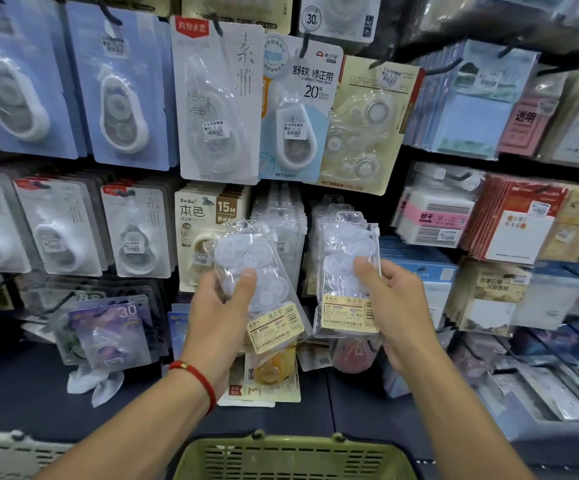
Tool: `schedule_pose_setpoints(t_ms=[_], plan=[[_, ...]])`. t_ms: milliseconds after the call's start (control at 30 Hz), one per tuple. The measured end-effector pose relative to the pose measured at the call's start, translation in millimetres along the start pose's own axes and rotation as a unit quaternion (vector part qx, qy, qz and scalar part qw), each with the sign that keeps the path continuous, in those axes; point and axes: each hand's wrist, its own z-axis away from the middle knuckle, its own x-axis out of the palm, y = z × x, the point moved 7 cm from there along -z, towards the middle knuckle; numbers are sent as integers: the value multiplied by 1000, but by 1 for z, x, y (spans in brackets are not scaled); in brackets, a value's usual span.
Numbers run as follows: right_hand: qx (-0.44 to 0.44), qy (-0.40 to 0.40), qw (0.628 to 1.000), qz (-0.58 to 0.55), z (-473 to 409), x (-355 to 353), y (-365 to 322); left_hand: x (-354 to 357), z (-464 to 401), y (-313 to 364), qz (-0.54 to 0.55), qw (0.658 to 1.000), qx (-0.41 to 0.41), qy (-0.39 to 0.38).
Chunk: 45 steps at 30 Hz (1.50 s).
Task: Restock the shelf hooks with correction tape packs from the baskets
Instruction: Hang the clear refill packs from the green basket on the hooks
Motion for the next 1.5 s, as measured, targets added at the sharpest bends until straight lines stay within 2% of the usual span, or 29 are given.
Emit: schedule_pose_setpoints(t_ms=[233,300,367,400,467,567,600,667,733,833,933,1033,1233,1333,1433,1500], plan=[[12,25,999,21,-4,-8,1,1,2,3,-9,1000,3,-2],[-30,46,990,132,-6,-12,0,0,3,5,-15,1000,7,1],[-106,95,944,298,0,-16,-8,0,4,5,-33,999,12,5],[-136,105,932,320,3,-14,-10,1,4,5,-42,999,13,4],[-145,49,948,280,5,-2,-6,3,5,5,-54,998,12,0],[-93,-133,961,224,13,33,13,8,8,3,-50,999,7,-12],[-88,-165,956,226,17,41,17,10,10,2,-45,999,7,-18],[-96,-179,953,227,22,49,18,14,13,3,-42,999,8,-30],[-89,-161,967,175,20,47,17,16,13,5,-42,999,13,-31],[-60,-94,989,99,13,31,14,14,12,8,-48,999,12,-15],[-40,-16,997,57,8,9,14,8,9,4,-63,998,-6,-4],[-14,29,999,15,7,-2,11,6,7,2,-73,997,-11,-8],[-9,36,999,-15,6,-2,12,6,6,2,-75,997,-15,-11],[-19,52,998,32,3,-7,14,6,7,3,-84,996,-16,-10],[-59,97,972,208,5,-15,11,7,8,4,-101,995,-11,-22],[-102,84,962,238,8,-10,5,10,10,4,-106,994,-6,-39]])
